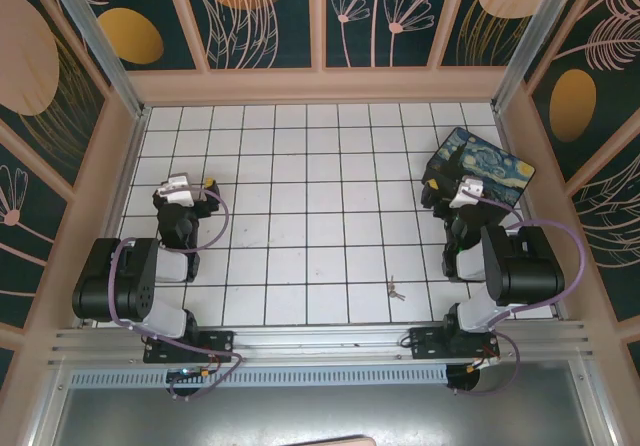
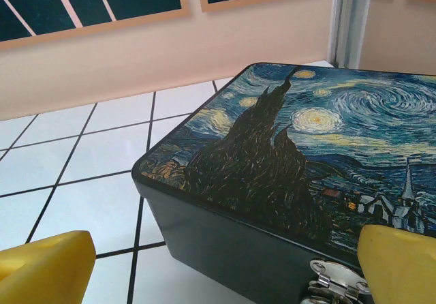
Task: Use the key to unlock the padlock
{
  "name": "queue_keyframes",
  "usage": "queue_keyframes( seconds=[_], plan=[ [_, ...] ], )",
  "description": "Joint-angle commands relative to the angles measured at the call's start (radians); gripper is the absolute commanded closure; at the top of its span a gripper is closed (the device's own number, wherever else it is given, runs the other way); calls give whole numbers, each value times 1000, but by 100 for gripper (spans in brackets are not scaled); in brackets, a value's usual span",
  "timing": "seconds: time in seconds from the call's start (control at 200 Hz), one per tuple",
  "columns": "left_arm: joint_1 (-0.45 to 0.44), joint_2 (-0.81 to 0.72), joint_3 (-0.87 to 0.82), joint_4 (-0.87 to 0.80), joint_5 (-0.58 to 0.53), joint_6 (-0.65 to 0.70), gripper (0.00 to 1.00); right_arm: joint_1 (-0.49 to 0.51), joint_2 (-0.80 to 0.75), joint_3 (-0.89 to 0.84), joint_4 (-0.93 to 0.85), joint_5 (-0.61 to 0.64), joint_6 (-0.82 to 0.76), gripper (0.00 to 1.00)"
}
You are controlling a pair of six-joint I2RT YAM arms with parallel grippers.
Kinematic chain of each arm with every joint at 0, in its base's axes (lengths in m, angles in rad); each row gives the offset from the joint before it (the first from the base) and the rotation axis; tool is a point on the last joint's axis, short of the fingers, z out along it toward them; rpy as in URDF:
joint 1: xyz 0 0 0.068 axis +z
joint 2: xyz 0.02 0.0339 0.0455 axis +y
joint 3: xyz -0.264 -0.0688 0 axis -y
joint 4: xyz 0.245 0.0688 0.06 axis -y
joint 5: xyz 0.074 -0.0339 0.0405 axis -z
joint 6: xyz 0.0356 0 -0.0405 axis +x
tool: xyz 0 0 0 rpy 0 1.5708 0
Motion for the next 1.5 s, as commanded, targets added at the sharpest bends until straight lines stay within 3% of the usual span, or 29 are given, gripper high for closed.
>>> queue_keyframes(
  seconds=[0.0, 0.801, 0.911, 0.981, 1.056, 1.166, 1.321, 1.496],
  plan=[
    [-4, 3, 3, 37, 14, 12, 1, 4, 4, 16, 31, -11, -20, 1],
    [-2, 4, 9, 28, 18, 8, 1, -19, 3, 25, 10, -49, -9, 1],
    [6, -9, 19, -2, 22, -2, 1, -23, -8, 36, -15, -112, -20, 4],
    [6, -40, 51, -83, -53, -26, 1, -14, -94, 98, -194, -83, -22, 6],
    [6, -92, 192, -413, -202, -80, 1, 6, -193, 261, -559, 82, 72, 6],
    [6, -92, 402, -763, -226, -140, 2, -12, -242, 480, -951, 89, 228, 11],
    [-24, -107, 511, -986, -163, -306, 3, -93, -154, 728, -1200, 62, 291, 14],
    [-156, -151, 567, -1120, -107, -340, 2, -244, -14, 918, -1327, -49, 336, 16]
  ],
)
